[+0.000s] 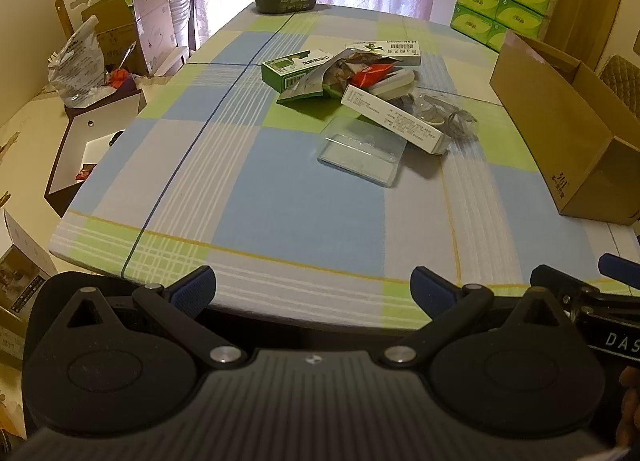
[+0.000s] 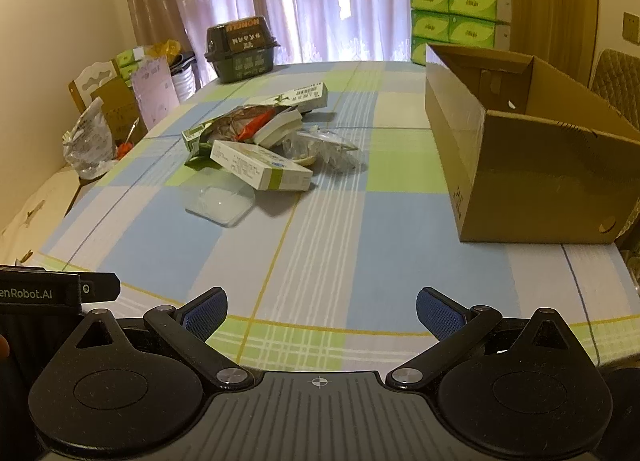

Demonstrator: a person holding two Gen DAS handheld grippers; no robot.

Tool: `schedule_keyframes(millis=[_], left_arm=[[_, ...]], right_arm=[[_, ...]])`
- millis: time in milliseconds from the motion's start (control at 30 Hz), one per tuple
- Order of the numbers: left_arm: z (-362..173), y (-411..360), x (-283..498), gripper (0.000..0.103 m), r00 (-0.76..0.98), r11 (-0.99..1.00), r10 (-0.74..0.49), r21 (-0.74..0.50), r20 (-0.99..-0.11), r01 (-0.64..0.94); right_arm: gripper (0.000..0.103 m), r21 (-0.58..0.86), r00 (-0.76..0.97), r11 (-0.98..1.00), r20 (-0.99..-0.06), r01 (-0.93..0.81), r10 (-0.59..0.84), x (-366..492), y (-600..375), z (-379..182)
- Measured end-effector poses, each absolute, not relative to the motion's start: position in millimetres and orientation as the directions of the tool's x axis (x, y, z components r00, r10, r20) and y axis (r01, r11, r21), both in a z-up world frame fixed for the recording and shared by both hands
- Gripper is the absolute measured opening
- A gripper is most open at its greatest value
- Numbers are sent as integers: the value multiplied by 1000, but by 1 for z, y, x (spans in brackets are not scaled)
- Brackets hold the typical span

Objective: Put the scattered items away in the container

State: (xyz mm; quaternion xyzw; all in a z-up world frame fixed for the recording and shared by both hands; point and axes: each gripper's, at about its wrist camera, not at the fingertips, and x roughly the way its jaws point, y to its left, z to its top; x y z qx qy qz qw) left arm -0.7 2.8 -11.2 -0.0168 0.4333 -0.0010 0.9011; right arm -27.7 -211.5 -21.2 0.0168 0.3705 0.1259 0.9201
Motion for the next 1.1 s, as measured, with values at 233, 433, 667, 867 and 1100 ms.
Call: schedule_keyframes(millis=[233, 433, 667, 867, 1100], left_arm=[[-16, 2, 1, 102, 615, 999, -23, -36, -788, -8], [-20, 1, 6, 102, 608, 999, -42, -47, -793, 8], [-12, 0, 14, 102, 635, 997, -77, -52, -769, 58], [-11, 3, 38, 102, 643, 991, -105, -27, -758, 130], [-17, 10, 84, 102, 641, 973, -127, 31, -757, 230]], right_arm=[[103, 132, 681, 970, -692, -205, 239, -24, -216, -27], [103, 135, 696, 966, -672, -221, 254, -24, -218, -27], [103, 58, 743, 945, -602, -323, 291, -22, -206, -19], [103, 59, 722, 926, -609, -373, 329, 6, -201, -20], [103, -37, 698, 892, -637, -451, 326, 45, -187, -26]])
